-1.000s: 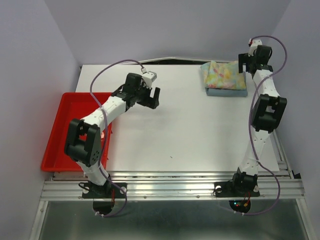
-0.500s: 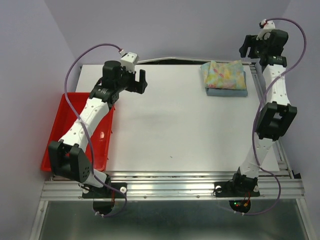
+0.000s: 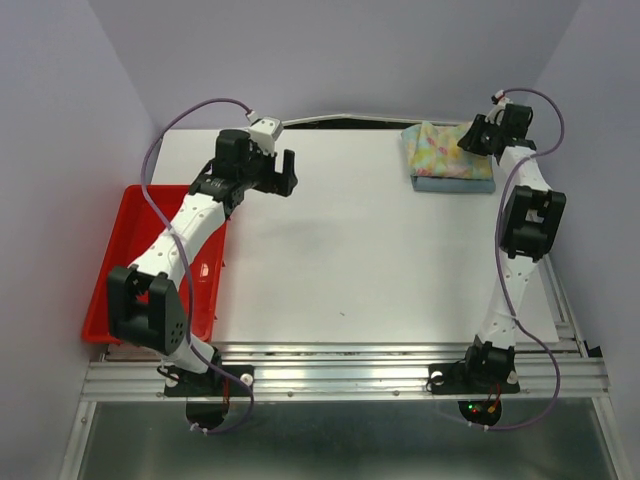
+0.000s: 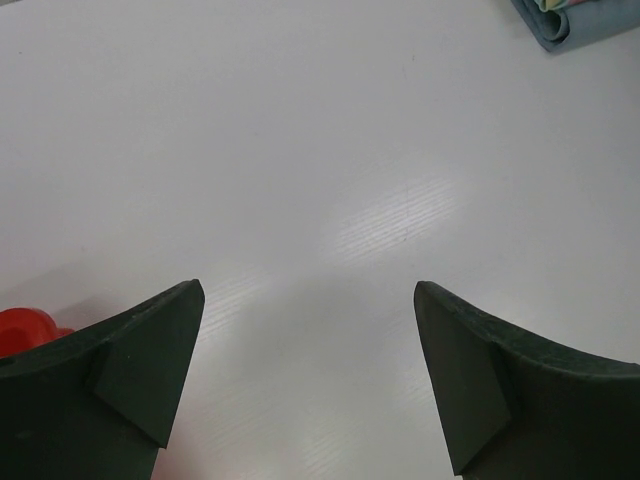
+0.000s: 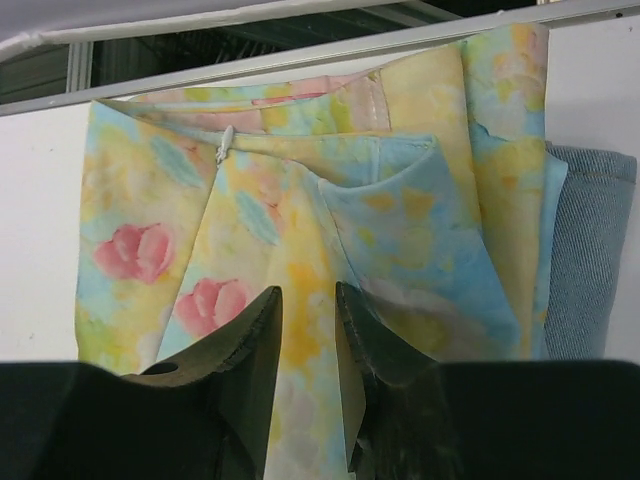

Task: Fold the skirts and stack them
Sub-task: Neatly place the folded skirt to the corner

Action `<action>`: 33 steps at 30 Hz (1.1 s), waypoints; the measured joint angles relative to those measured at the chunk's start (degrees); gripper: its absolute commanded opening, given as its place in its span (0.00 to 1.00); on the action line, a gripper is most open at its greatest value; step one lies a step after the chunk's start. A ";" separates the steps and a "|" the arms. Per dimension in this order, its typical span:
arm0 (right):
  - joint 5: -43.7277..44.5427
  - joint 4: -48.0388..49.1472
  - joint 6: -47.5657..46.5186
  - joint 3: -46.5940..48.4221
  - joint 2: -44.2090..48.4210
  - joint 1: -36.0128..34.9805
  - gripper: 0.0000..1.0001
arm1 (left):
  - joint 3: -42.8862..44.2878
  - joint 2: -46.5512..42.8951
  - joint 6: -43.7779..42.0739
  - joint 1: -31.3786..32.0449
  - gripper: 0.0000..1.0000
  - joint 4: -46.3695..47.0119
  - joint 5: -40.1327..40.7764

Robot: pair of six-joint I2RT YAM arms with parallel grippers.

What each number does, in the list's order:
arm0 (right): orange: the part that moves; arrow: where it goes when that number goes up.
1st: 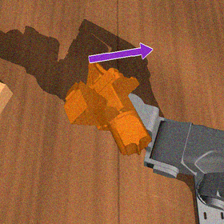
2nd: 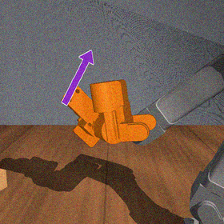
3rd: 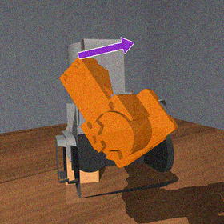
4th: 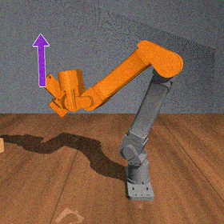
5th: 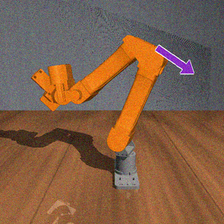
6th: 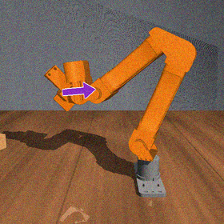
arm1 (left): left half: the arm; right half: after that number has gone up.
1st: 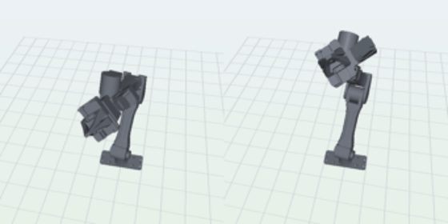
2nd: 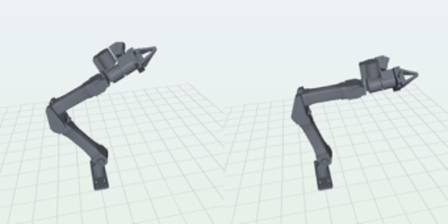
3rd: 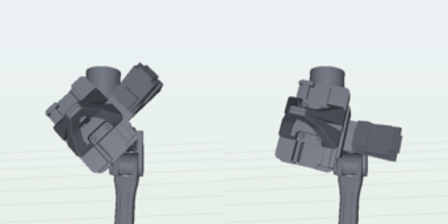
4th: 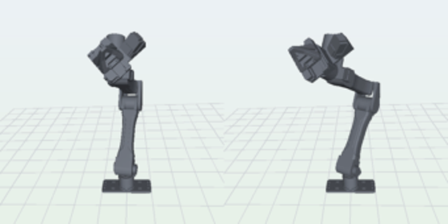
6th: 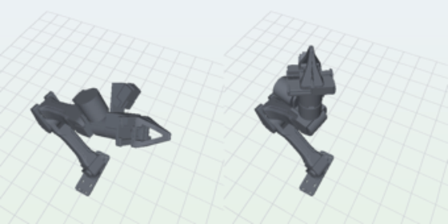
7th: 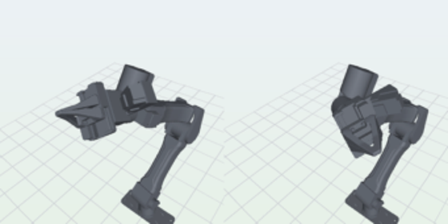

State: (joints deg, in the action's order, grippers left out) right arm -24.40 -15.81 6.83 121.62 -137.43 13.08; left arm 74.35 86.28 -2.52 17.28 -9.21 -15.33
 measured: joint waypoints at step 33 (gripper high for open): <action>6.27 19.50 -0.15 0.70 -8.37 0.31 0.67 | 0.02 7.80 0.35 -1.25 0.98 -0.52 -1.51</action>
State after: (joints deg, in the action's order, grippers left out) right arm -18.13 3.68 6.68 122.32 -145.80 13.39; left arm 74.37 94.08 -2.17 16.03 -9.74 -16.84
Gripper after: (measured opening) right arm 0.442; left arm 0.985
